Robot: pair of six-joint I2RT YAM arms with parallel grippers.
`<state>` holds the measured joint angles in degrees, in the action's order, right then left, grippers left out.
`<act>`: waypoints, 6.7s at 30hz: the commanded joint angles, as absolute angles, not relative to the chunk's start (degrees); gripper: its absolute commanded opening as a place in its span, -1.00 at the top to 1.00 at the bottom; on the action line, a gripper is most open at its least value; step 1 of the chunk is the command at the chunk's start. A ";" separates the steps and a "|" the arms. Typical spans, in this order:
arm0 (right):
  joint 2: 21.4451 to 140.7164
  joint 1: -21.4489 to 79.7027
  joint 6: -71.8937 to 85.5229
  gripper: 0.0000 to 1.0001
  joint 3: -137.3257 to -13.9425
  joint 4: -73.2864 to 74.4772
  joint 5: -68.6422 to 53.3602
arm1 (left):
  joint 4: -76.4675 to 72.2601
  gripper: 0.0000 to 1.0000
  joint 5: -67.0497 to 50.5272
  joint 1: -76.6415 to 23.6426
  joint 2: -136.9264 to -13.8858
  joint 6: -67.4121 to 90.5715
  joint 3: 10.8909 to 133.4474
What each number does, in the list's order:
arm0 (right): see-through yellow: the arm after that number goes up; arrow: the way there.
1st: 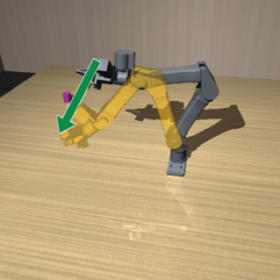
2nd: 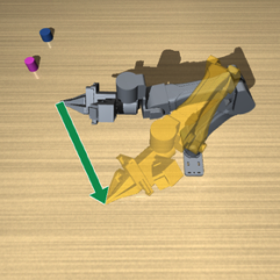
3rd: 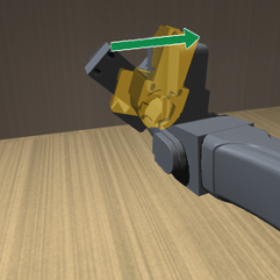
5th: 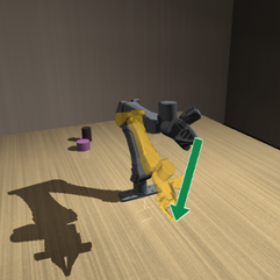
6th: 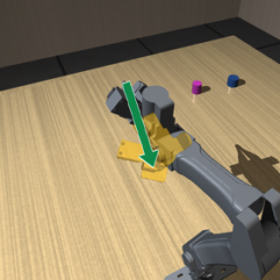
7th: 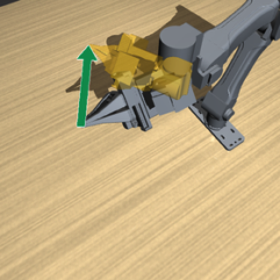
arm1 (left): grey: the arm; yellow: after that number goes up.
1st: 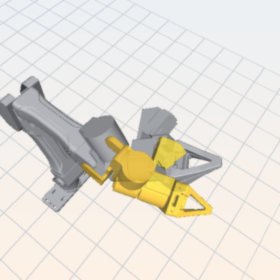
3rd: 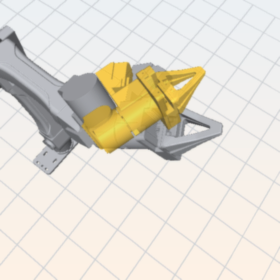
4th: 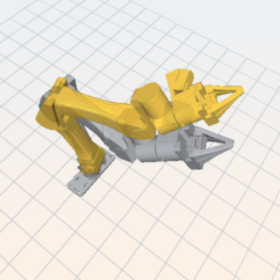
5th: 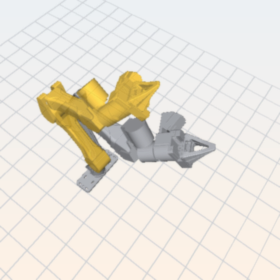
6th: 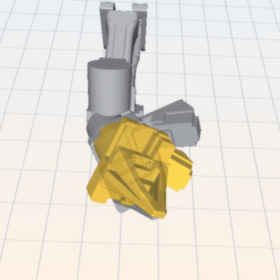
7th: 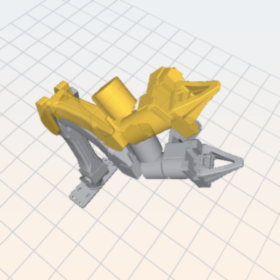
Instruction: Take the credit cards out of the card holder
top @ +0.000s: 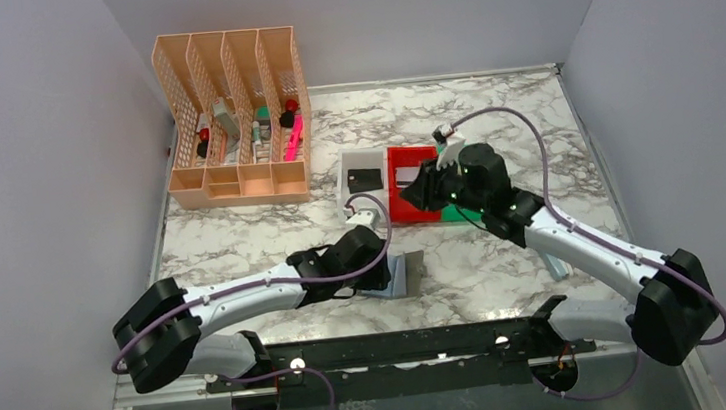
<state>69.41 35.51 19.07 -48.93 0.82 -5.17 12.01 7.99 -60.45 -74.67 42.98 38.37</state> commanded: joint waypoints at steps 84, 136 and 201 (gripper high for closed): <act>78.27 60.17 51.95 0.98 -28.65 -11.39 10.47 | 12.55 -0.35 15.07 -59.33 -62.16 49.55 33.16; 73.61 56.41 59.17 0.94 -19.14 -17.15 8.13 | 1.75 -0.17 -2.78 -59.33 -76.31 47.52 37.94; 39.82 55.99 92.93 0.55 -15.29 36.29 34.67 | -12.66 -0.26 -20.23 -61.08 -96.83 45.37 49.18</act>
<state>42.06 55.99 88.88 -13.76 24.99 28.08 -13.58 -18.85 -59.94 -95.11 46.92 46.98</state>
